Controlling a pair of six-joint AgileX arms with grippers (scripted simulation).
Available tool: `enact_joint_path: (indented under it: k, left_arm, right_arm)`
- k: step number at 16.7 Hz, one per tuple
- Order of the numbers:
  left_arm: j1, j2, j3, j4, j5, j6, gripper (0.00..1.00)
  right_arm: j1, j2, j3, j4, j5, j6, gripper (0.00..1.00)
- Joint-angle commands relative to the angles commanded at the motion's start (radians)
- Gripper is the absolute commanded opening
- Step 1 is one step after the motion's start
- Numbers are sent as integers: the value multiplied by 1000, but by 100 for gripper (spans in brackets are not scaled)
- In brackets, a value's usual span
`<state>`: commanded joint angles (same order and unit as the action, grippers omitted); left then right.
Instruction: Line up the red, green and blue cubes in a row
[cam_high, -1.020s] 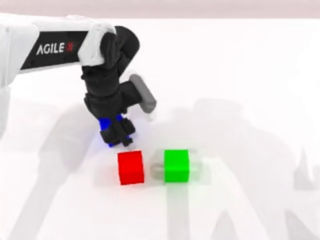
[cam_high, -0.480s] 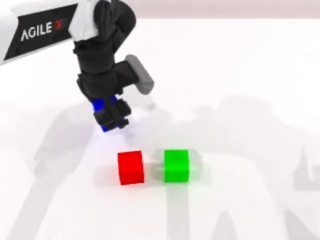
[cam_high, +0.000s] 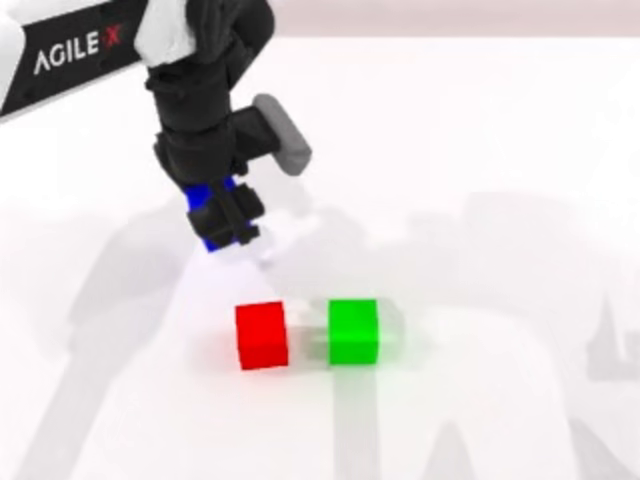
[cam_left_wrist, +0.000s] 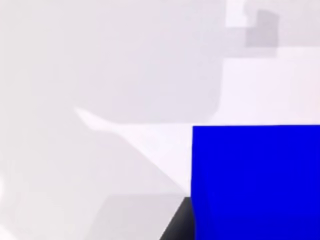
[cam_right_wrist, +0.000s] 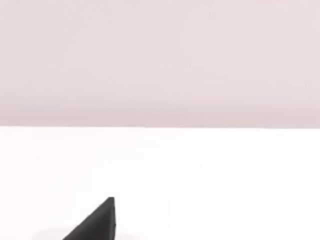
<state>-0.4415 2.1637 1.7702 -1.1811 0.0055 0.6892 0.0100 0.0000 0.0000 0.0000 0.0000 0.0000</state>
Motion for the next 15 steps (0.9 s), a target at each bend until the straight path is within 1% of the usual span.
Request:
enact_joint_path:
  k: [3,8,11,13,15]
  left_arm:
    - [-87,63,102,-58,1,3,0]
    - [-312,217,434,-207,5,4,0]
    - [-425,282,566,-274,6,2,0]
    - [-458,301,601,-294,6,1,0]
    - [-460,302,603,-295,6,1,0]
  right_arm:
    - [0,0,0,0,0,0,100]
    - [0,0,0,0,0,0,100]
    - [0,0,0,0,0,0,100]
    - [0,0,0,0,0,0,100]
    - [0,0,0,0,0,0,100]
